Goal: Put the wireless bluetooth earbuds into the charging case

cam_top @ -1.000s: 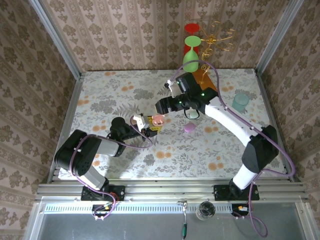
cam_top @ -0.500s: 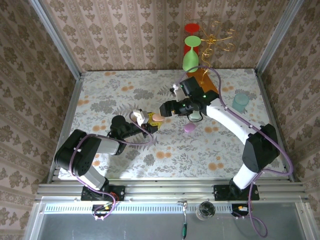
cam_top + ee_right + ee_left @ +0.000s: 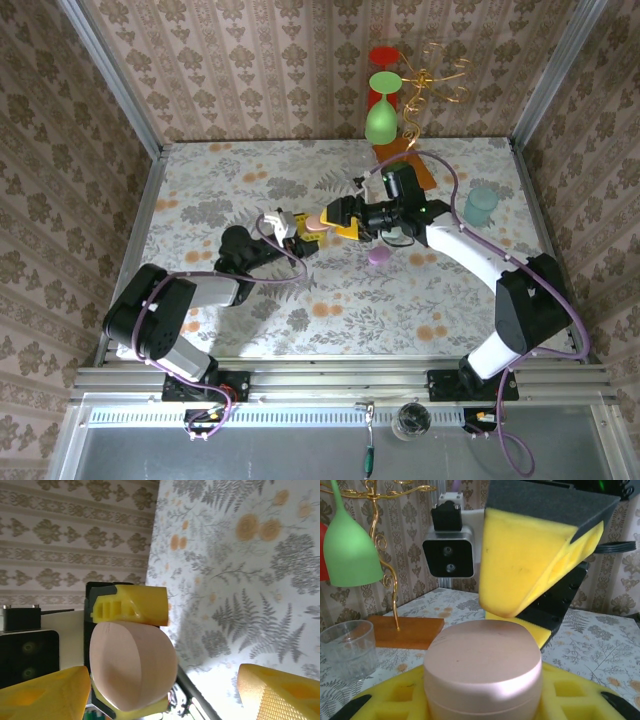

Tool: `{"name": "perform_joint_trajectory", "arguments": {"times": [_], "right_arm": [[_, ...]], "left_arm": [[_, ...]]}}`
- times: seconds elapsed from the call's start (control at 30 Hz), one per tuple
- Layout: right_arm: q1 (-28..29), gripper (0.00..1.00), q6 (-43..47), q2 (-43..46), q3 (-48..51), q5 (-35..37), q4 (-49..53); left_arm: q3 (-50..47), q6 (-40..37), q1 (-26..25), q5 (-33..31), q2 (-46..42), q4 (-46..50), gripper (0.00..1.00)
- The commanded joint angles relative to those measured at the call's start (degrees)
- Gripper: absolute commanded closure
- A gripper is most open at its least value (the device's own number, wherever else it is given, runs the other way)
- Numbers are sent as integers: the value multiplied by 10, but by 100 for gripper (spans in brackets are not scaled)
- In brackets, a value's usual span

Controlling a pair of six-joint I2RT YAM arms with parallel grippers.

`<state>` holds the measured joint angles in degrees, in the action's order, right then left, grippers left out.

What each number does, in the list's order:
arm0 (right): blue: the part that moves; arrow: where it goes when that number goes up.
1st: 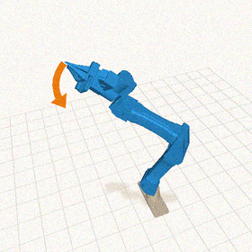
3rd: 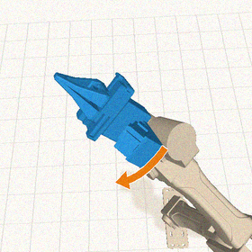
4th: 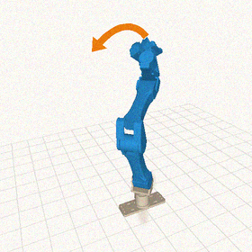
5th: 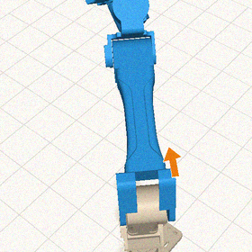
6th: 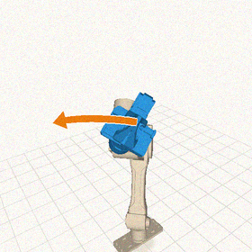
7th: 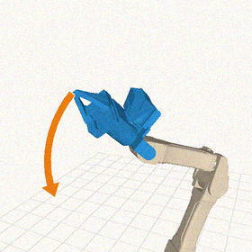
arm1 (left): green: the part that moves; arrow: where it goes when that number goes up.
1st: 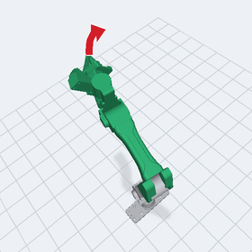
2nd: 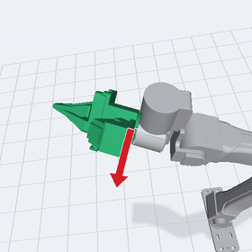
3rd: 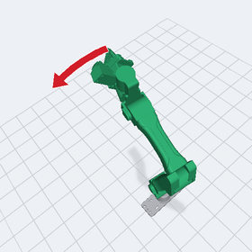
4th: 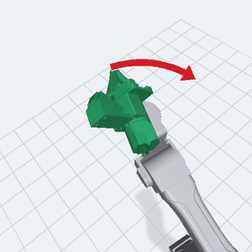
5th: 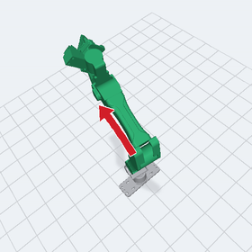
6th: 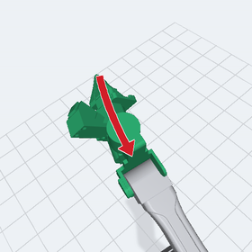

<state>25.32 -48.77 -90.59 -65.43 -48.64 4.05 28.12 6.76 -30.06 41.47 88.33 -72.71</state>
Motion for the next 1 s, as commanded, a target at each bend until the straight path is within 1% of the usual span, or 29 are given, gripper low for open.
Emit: {"name": "perform_joint_trajectory", "arguments": {"times": [0.0, 0.13, 0.37, 0.57, 0.63, 0.7, 0.77, 0.83, 0.97], "right_arm": [[-3, 25, -114, 6, 28, -63, -146], [-3, 36, -145, 4, 44, -70, -187], [-3, 62, -164, 3, 55, -76, -214], [-8, 78, -163, -5, 61, -77, -224], [-10, 81, -165, -7, 64, -75, -227], [-14, 83, -165, -6, 67, -71, -229], [-18, 84, -164, -4, 71, -67, -228], [-24, 85, -164, -3, 75, -62, -228], [-38, 86, -161, -12, 84, -60, -231]], "left_arm": [[19, 5, -8, -7, -13, -18, 66], [23, 2, -10, -12, -6, -18, 66], [26, -2, -15, -11, -1, -18, 66], [24, -6, -16, -10, 1, -19, 66], [22, -8, -16, -11, 1, -18, 65], [20, -13, -16, -11, 1, -18, 61], [17, -18, -14, -11, 1, -18, 56], [16, -16, -12, -10, 0, -18, 44], [10, -19, -10, -7, -4, -17, 26]]}}
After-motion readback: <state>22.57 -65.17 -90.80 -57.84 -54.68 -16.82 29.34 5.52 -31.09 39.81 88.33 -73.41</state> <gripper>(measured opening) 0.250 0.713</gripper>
